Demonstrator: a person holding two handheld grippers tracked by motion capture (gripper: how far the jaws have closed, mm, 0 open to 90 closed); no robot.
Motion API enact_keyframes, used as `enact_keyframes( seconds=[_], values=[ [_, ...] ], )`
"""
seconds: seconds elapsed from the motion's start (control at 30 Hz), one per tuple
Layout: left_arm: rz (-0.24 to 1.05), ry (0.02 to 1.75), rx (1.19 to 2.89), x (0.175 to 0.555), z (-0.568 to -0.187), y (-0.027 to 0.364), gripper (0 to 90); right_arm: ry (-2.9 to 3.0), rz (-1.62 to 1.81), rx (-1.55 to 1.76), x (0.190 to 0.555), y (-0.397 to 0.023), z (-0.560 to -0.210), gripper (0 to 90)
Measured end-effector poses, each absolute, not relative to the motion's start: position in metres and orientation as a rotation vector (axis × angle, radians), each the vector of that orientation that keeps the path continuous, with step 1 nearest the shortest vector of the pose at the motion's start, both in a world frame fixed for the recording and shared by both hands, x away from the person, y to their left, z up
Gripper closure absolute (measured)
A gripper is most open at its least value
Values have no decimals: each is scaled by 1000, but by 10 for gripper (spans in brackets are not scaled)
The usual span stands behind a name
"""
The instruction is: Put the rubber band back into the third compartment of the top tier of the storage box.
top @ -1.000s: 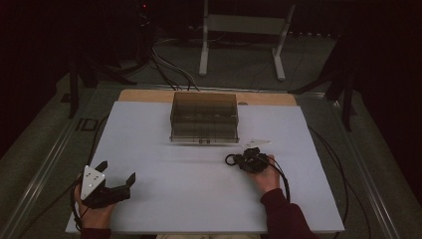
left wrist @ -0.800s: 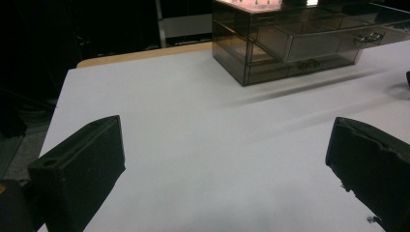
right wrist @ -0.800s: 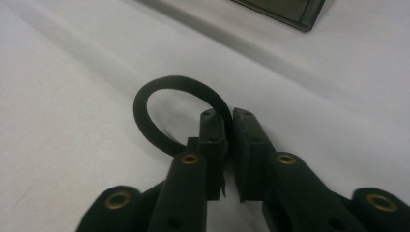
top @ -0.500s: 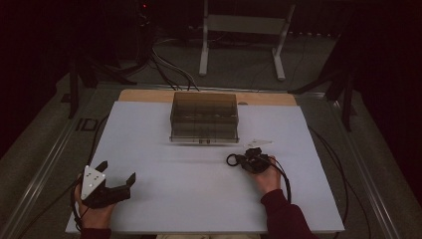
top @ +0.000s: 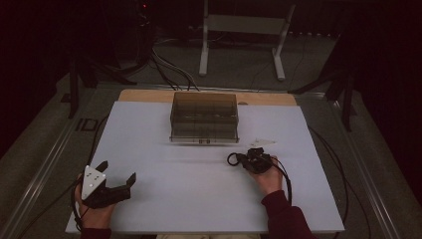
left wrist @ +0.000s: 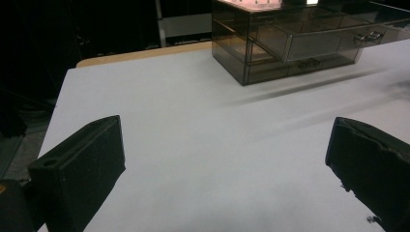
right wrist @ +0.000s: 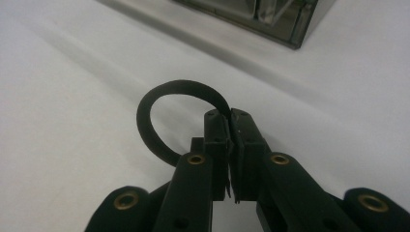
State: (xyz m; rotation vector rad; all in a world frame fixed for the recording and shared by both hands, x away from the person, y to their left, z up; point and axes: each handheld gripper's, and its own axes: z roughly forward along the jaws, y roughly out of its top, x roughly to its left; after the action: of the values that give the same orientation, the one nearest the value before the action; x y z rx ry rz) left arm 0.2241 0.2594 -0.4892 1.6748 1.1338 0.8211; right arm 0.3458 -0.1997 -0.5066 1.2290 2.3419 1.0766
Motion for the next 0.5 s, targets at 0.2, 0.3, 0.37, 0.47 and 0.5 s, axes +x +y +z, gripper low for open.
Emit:
enact_keyframes(
  seconds=[0.2,0.3,0.37,0.47,0.5],
  values=[
    [821,1133,1675,224,-489,259,11,2324,1091,1219,342,-200,-498,877],
    [820,1133,1677,224,-489,259,11,2309,1110,1223,340,-202,-492,877],
    [819,1133,1677,224,-490,259,11,2302,1123,1222,338,-203,-488,877],
    [818,1133,1680,225,-490,259,11,2281,1131,1221,337,-205,-485,878],
    [818,1134,1680,225,-490,259,12,2277,1132,1223,336,-205,-484,877]
  ],
)
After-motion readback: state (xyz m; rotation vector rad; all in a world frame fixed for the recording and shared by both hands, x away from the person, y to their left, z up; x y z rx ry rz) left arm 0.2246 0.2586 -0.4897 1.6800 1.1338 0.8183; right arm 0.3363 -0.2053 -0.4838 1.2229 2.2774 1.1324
